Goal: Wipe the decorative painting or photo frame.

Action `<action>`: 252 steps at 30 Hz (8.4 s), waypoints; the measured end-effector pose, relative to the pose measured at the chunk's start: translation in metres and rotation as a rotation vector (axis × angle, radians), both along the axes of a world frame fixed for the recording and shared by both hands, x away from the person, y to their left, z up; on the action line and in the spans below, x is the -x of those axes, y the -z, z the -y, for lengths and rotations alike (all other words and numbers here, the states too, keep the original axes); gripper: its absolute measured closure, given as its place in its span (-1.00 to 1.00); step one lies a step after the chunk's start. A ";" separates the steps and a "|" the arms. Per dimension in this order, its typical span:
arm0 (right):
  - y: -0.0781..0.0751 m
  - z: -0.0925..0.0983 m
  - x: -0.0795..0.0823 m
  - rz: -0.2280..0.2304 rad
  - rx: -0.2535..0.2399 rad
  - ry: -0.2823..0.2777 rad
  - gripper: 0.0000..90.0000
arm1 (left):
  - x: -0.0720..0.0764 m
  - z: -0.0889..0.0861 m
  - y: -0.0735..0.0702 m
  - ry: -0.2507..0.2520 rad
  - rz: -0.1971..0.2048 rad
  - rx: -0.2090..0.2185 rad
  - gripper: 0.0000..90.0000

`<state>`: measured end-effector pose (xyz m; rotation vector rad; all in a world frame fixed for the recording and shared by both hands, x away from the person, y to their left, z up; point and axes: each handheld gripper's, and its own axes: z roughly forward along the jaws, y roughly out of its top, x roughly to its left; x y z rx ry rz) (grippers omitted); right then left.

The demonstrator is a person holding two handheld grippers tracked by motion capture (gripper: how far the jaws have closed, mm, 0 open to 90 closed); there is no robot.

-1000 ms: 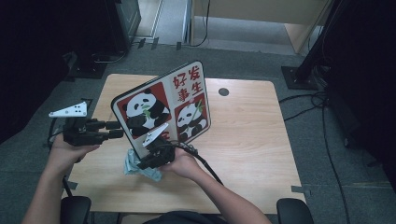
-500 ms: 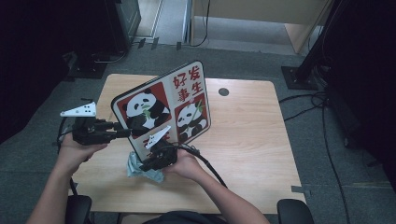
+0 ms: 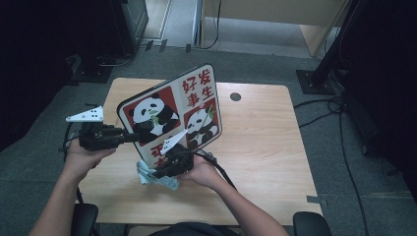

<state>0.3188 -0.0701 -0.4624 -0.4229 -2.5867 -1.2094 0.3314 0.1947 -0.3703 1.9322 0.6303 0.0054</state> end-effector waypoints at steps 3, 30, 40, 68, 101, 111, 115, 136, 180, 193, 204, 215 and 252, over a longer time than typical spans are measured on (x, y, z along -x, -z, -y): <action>-0.005 0.005 0.000 0.003 -0.004 -0.002 0.77 | 0.000 0.000 0.000 -0.002 -0.002 0.003 0.67; -0.084 0.056 -0.030 0.073 -0.089 0.105 0.77 | -0.002 -0.004 0.000 -0.035 -0.006 0.008 0.74; -0.119 0.055 -0.043 0.091 -0.103 0.079 0.77 | -0.001 -0.004 0.000 -0.036 -0.007 0.010 0.74; -0.238 -0.009 -0.086 0.193 -0.109 0.143 0.77 | -0.001 -0.004 0.000 -0.037 0.005 0.005 0.74; -0.230 -0.032 -0.104 0.102 -0.067 0.133 0.78 | 0.000 -0.004 -0.001 -0.044 0.010 -0.005 0.73; -0.230 -0.016 -0.109 0.106 -0.068 0.168 0.78 | 0.000 -0.004 -0.001 -0.044 0.011 -0.006 0.73; -0.231 -0.009 -0.112 0.110 -0.057 0.180 0.78 | 0.000 -0.004 -0.001 -0.042 0.012 -0.007 0.73; -0.228 0.033 -0.126 0.123 -0.072 0.258 0.78 | 0.000 -0.004 -0.001 -0.042 0.011 -0.007 0.73; -0.229 0.095 -0.153 0.151 -0.050 0.332 0.78 | -0.001 -0.004 -0.002 -0.054 0.000 -0.015 0.74; -0.230 0.113 -0.157 0.163 -0.029 0.383 0.78 | -0.002 -0.005 -0.002 -0.054 -0.001 -0.015 0.74; -0.231 0.125 -0.158 0.177 -0.021 0.414 0.78 | -0.002 -0.005 -0.002 -0.061 0.000 -0.017 0.74; -0.231 0.135 -0.159 0.185 -0.008 0.446 0.78 | -0.003 -0.006 -0.002 -0.065 -0.003 -0.016 0.74; -0.224 0.168 -0.164 0.177 0.041 0.530 0.78 | -0.003 -0.006 -0.002 -0.083 -0.003 -0.025 0.73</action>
